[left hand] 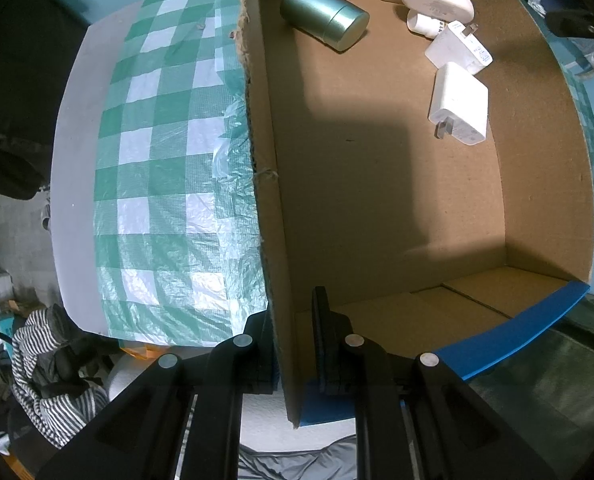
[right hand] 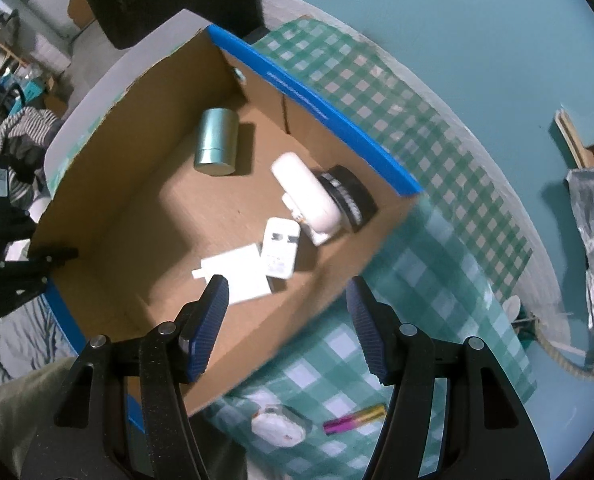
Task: Organize rigid objects
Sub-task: 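Lower the charger block into the box and open the right gripper, then move the right gripper to the pink-gold SANYO lighter and grasp it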
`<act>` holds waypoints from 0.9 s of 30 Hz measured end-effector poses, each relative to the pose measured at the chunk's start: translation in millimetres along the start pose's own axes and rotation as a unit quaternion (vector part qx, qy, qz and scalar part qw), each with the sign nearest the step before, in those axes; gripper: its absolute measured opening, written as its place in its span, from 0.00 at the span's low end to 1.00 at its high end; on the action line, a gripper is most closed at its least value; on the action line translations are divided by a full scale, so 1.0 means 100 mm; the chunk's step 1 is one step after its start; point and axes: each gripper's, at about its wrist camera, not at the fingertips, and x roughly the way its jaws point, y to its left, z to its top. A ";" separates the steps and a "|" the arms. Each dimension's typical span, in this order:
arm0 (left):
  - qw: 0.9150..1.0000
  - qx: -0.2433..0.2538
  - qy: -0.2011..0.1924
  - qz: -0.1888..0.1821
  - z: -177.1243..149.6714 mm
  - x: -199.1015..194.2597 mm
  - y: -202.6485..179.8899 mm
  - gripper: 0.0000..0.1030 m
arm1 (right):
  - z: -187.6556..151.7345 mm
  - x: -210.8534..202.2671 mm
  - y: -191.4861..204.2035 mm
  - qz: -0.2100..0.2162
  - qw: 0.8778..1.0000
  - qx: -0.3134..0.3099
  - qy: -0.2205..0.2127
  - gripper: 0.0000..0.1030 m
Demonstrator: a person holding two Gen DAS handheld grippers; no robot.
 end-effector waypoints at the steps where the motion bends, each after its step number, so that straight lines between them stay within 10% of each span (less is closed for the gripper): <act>1: 1.000 0.000 0.000 0.001 0.00 0.00 0.00 0.13 | -0.03 -0.03 -0.03 -0.002 1.000 0.005 -0.003 0.60; 17: 1.000 0.000 0.000 -0.002 0.00 -0.01 0.02 0.13 | -0.73 -0.06 -0.53 0.003 0.993 0.120 0.004 0.61; 27: 1.000 0.001 0.000 0.000 -0.01 -0.01 0.03 0.13 | -1.42 0.41 -1.05 0.017 0.961 0.271 0.045 0.61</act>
